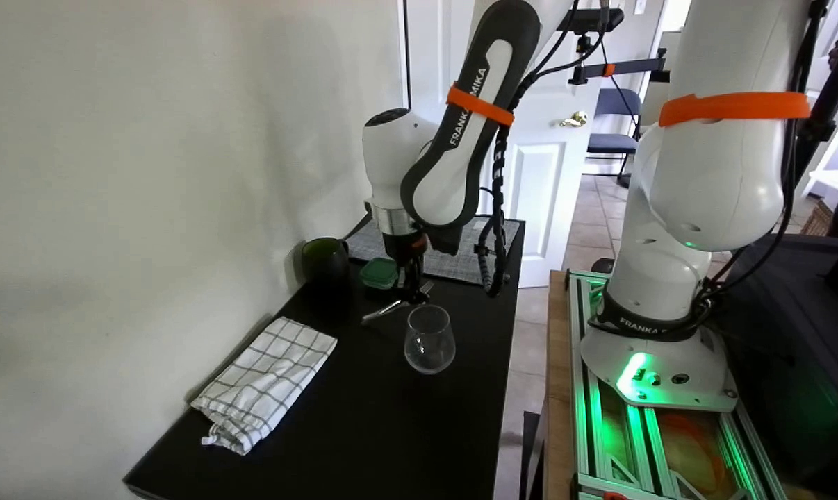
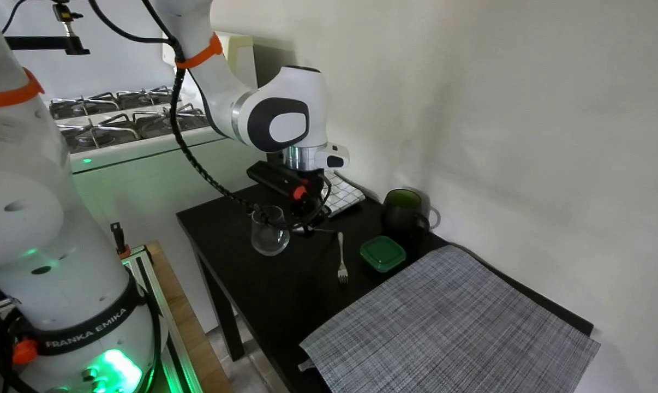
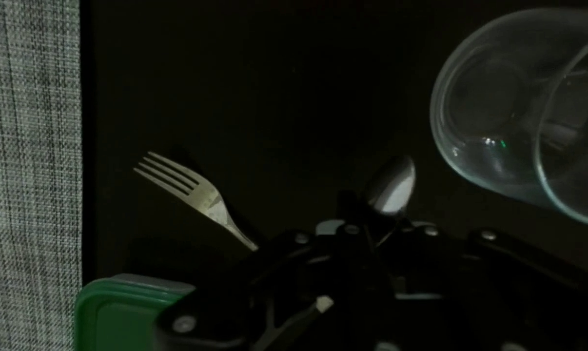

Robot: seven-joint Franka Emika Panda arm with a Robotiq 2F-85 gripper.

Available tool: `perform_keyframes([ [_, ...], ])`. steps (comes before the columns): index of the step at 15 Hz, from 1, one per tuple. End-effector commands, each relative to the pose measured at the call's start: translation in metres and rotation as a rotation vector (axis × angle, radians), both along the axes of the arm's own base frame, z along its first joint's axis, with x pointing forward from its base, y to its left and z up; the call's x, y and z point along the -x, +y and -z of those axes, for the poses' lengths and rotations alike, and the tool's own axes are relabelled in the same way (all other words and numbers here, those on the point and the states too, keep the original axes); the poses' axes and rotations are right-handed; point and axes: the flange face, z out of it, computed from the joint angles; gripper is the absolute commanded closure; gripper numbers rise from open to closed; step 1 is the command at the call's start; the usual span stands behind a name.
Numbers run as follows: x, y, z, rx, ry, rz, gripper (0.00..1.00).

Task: Remove the spoon from the cup

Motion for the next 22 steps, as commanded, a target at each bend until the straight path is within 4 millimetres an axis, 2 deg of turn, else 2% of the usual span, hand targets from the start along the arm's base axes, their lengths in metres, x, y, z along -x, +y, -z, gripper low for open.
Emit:
perform_keyframes([
  [1,0.006,0.0,0.026,-0.009,0.045,-0.009,0.97],
  [10,0.016,-0.01,0.058,0.004,0.104,0.002,0.97],
  [22,0.016,-0.039,0.071,0.033,0.049,-0.005,0.97],
])
